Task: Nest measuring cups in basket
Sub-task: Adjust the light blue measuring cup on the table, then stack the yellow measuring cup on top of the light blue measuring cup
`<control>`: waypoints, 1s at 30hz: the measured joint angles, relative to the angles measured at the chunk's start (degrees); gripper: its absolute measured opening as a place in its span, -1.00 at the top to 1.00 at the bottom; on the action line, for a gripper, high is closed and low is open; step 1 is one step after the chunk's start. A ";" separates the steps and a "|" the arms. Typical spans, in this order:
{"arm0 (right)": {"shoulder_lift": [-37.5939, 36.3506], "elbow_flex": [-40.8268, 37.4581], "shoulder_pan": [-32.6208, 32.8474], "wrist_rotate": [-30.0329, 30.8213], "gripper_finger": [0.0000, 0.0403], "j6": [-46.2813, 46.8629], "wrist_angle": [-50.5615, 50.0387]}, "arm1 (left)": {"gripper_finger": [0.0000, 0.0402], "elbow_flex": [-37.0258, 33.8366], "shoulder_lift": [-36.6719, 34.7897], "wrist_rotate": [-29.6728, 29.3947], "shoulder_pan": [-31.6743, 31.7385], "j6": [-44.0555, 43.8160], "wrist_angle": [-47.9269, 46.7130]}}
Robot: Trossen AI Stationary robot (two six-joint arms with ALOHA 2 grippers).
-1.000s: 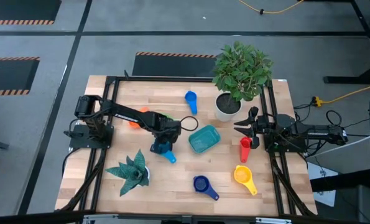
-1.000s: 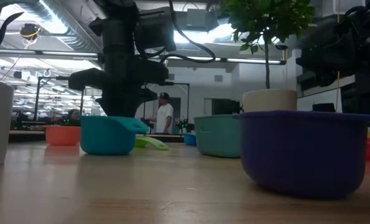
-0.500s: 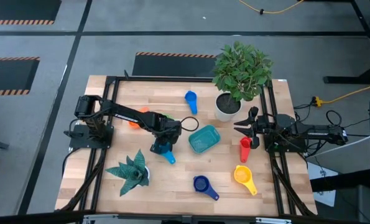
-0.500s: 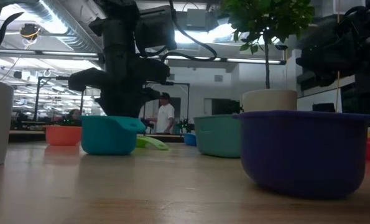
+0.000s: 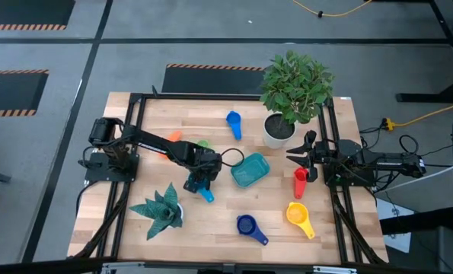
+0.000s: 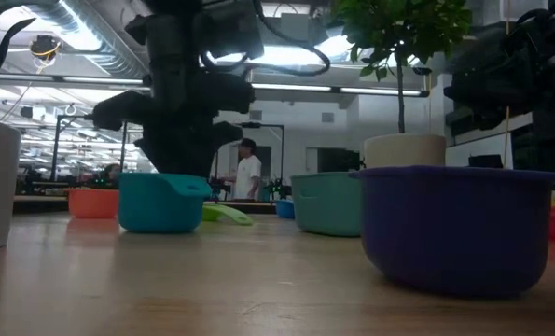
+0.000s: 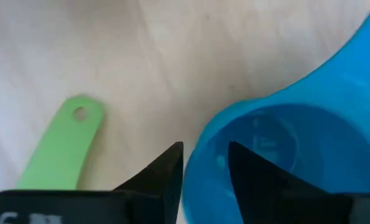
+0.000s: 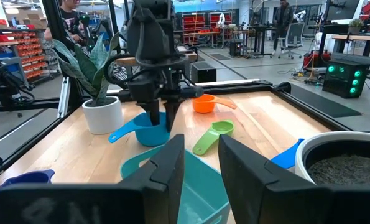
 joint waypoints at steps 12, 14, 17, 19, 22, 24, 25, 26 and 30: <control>0.15 0.02 0.00 0.18 0.48 5.76 4.95 | 0.40 0.54 -4.91 -3.49 -0.15 -2.57 -0.04; 0.10 0.69 0.02 0.18 0.48 10.37 5.55 | 0.40 0.94 -6.97 -3.47 -0.13 -3.94 0.00; 0.62 2.89 0.02 -1.31 0.48 14.26 5.38 | 0.40 1.11 -10.44 -3.31 -0.13 -5.43 0.20; 1.34 4.88 0.04 -3.28 0.48 15.14 5.33 | 0.40 1.09 -12.65 -3.40 -0.13 -6.84 -0.41; 3.12 8.90 0.04 -5.47 0.48 15.08 5.30 | 0.40 1.09 -15.99 -3.69 -0.13 -8.66 -0.58; 5.14 12.39 0.04 -7.07 0.48 15.06 4.36 | 0.40 1.09 -17.71 -3.72 -0.13 -9.91 -0.12; 6.45 14.37 0.04 -7.84 0.48 15.04 2.91 | 0.40 1.10 -18.52 -3.70 -0.13 -10.62 -0.25; 8.04 16.45 0.04 -8.39 0.48 15.09 1.29 | 0.40 1.09 -19.18 -3.70 -0.13 -11.33 -0.45; 16.26 25.13 1.19 -10.17 0.48 17.22 -9.44 | 0.40 1.11 -20.91 -3.70 -0.13 -13.29 -0.27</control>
